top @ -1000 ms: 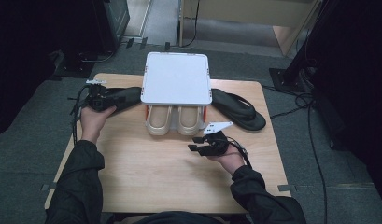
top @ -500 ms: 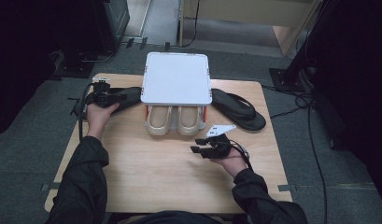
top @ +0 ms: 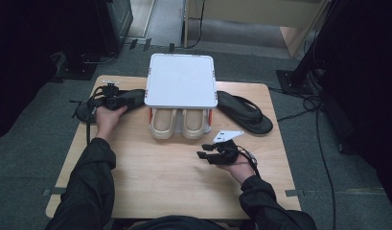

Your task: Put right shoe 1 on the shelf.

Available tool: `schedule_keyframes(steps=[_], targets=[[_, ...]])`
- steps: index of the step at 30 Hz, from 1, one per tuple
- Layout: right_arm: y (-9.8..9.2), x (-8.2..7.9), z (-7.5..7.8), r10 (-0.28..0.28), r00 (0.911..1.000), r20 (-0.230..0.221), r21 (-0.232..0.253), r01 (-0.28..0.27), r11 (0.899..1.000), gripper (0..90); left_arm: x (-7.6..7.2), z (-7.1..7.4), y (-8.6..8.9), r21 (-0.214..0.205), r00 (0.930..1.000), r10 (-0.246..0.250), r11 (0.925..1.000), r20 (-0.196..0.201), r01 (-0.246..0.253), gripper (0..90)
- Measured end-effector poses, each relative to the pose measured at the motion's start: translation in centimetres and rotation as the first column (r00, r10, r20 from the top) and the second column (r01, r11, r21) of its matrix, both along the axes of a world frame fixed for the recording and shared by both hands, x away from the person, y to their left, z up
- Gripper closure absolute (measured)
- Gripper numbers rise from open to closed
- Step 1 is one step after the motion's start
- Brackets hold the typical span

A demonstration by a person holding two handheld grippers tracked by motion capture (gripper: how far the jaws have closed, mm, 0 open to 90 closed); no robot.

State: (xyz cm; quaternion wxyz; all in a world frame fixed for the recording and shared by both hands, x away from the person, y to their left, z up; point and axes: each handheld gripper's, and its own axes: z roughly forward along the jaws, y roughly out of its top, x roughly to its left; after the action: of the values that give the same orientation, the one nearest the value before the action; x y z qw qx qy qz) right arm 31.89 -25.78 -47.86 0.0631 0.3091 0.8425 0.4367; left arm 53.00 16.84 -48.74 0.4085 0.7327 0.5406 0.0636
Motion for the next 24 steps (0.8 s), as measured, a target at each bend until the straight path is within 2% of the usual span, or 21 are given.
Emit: schedule_keyframes(steps=[14,24], targets=[[0.2,0.2,-0.1,0.002,1.0,-0.006,0.001,-0.002,1.0,59.5,-1.3,0.2,0.6,0.013,0.9997,-0.016,0.9998,-0.017,0.016,83.9],[0.9,0.6,-0.1,0.022,0.9997,-0.009,0.012,-0.022,1.0,59.5,-2.8,0.1,1.4,-0.009,0.9996,-0.011,0.9999,-0.025,0.011,84.0]])
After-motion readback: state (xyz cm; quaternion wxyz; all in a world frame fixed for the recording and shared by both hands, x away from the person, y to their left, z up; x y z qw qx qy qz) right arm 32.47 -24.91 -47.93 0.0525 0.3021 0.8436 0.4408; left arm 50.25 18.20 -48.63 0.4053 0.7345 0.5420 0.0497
